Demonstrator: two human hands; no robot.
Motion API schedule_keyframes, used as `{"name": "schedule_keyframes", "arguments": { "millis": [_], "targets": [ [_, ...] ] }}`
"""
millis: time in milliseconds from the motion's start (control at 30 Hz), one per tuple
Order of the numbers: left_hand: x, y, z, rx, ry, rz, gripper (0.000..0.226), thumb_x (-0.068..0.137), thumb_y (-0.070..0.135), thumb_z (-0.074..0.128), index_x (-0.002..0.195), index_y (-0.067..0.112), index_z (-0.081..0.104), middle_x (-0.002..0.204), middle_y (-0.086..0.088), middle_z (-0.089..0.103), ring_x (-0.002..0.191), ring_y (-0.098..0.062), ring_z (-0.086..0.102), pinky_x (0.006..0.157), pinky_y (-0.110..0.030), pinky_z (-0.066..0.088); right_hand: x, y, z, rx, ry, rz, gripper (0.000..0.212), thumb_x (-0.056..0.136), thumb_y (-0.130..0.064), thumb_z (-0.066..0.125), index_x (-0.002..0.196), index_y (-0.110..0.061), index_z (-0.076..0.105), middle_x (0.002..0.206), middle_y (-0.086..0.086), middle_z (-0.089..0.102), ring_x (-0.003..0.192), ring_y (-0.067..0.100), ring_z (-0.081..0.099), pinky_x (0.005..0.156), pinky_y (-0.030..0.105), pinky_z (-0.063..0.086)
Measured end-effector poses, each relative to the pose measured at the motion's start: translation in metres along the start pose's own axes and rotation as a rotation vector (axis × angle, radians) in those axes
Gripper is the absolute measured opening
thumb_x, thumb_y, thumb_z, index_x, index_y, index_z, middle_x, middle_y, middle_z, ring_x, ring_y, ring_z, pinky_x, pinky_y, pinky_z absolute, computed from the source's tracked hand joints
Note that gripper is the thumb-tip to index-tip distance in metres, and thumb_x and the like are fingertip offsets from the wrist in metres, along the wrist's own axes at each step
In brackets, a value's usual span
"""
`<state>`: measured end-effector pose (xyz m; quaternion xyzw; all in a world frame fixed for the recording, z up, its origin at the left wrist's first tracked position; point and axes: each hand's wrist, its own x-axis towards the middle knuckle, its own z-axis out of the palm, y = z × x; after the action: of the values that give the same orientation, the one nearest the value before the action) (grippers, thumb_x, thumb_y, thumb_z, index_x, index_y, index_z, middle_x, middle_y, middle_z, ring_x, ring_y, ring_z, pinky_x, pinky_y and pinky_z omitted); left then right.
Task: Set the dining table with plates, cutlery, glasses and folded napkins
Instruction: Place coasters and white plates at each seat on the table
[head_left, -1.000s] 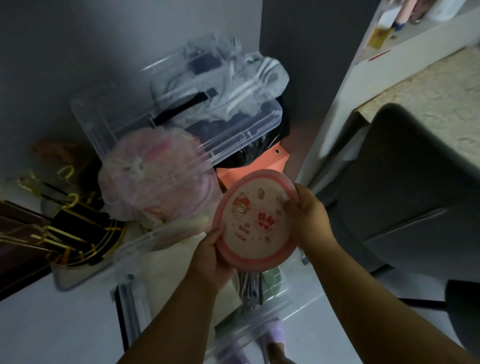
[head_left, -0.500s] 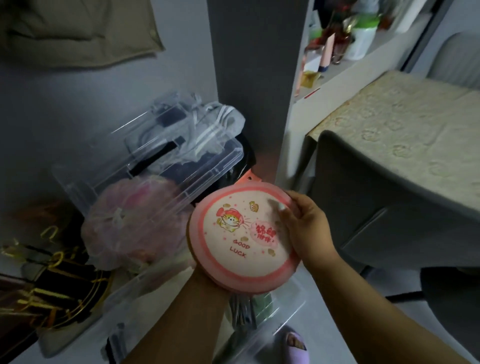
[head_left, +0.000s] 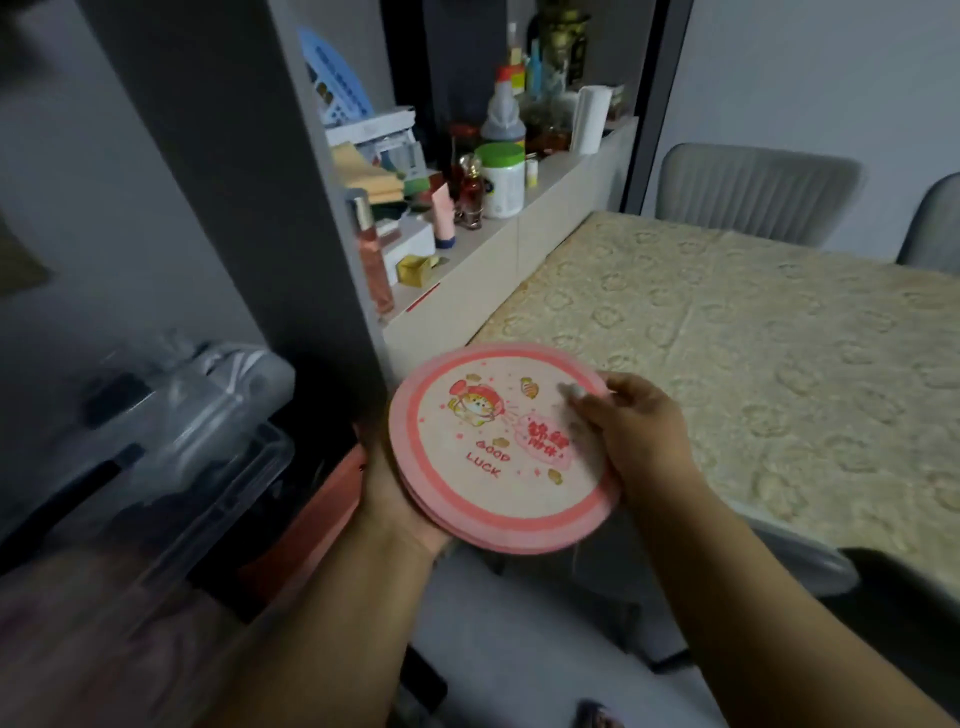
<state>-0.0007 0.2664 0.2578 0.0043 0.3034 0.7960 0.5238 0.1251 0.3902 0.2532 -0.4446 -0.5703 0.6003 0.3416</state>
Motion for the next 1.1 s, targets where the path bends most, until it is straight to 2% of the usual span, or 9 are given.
{"name": "schedule_keyframes", "arguments": {
  "millis": [100,267,400,500,600,667,767,967,1100],
  "targets": [
    [0.043,-0.025,0.041,0.027,-0.022,-0.034,0.065,0.095,0.059,0.029,0.120,0.011,0.065,0.120,-0.020,0.065,0.112,-0.039,0.060,0.095,-0.054,0.046,0.062,-0.018,-0.043,-0.148,0.141,-0.130,0.022,0.079,-0.027,0.076,0.098,-0.020,0.068,0.085,-0.004,0.071,0.076,0.015,0.068,0.066,0.027,0.054],
    [0.130,-0.073,0.076,0.216,-0.025,0.001,0.047,0.105,0.040,0.030,0.129,0.010,0.058,0.123,-0.015,0.065,0.113,-0.029,0.062,0.089,-0.044,0.054,0.136,-0.020,-0.092,-0.433,0.212,-0.259,0.023,0.084,-0.018,0.065,0.106,-0.026,0.067,0.088,-0.014,0.061,0.080,0.005,0.054,0.058,0.007,0.034],
    [0.179,-0.098,0.085,0.298,0.018,-0.044,0.043,0.104,0.037,0.035,0.131,0.011,0.057,0.125,-0.013,0.064,0.116,-0.028,0.061,0.090,-0.043,0.053,0.180,-0.005,-0.119,-0.449,0.179,-0.107,0.020,0.081,-0.026,0.071,0.094,-0.017,0.059,0.076,-0.008,0.058,0.070,0.014,0.053,0.054,0.023,0.036],
    [0.211,-0.108,0.083,0.445,0.126,-0.083,0.039,0.101,0.036,0.044,0.125,0.010,0.061,0.118,-0.014,0.067,0.110,-0.028,0.064,0.095,-0.046,0.050,0.205,0.013,-0.133,-0.518,0.106,0.000,0.013,0.080,-0.019,0.069,0.087,-0.014,0.060,0.073,-0.004,0.059,0.071,0.021,0.058,0.058,0.028,0.044],
    [0.246,-0.120,0.071,0.741,0.375,-0.061,0.018,0.096,0.023,0.056,0.107,0.012,0.065,0.106,-0.015,0.070,0.094,-0.030,0.068,0.088,-0.046,0.054,0.221,0.040,-0.140,-0.560,0.157,0.060,0.009,0.079,-0.012,0.064,0.088,-0.010,0.065,0.080,0.005,0.066,0.076,0.025,0.061,0.067,0.035,0.051],
    [0.265,-0.129,0.061,1.031,0.464,-0.004,0.016,0.092,0.017,0.061,0.107,0.014,0.064,0.109,-0.013,0.069,0.095,-0.027,0.065,0.087,-0.040,0.054,0.227,0.059,-0.140,-0.619,0.164,0.100,0.010,0.081,-0.012,0.061,0.089,-0.011,0.067,0.083,0.005,0.067,0.075,0.023,0.060,0.064,0.031,0.048],
    [0.284,-0.141,0.055,1.289,0.467,0.048,0.033,0.091,0.017,0.063,0.123,0.011,0.060,0.116,-0.009,0.065,0.103,-0.025,0.061,0.086,-0.032,0.049,0.233,0.080,-0.136,-0.657,0.182,0.157,0.012,0.085,-0.010,0.057,0.089,-0.014,0.067,0.078,0.000,0.063,0.072,0.018,0.056,0.060,0.025,0.042],
    [0.315,-0.153,0.047,1.311,0.334,0.032,0.040,0.094,0.010,0.057,0.134,0.014,0.053,0.127,-0.004,0.060,0.113,-0.023,0.056,0.098,-0.033,0.046,0.244,0.102,-0.134,-0.585,0.354,0.203,0.020,0.084,-0.006,0.051,0.094,-0.013,0.067,0.077,-0.002,0.062,0.070,0.017,0.056,0.052,0.023,0.039],
    [0.329,-0.168,0.034,1.446,0.282,-0.070,0.053,0.095,0.008,0.051,0.145,0.018,0.040,0.144,-0.005,0.047,0.129,-0.024,0.047,0.101,-0.032,0.041,0.250,0.116,-0.133,-0.627,0.347,0.275,0.038,0.081,0.000,0.049,0.113,-0.012,0.065,0.097,0.008,0.069,0.087,0.026,0.064,0.065,0.025,0.047]
  ]
}}
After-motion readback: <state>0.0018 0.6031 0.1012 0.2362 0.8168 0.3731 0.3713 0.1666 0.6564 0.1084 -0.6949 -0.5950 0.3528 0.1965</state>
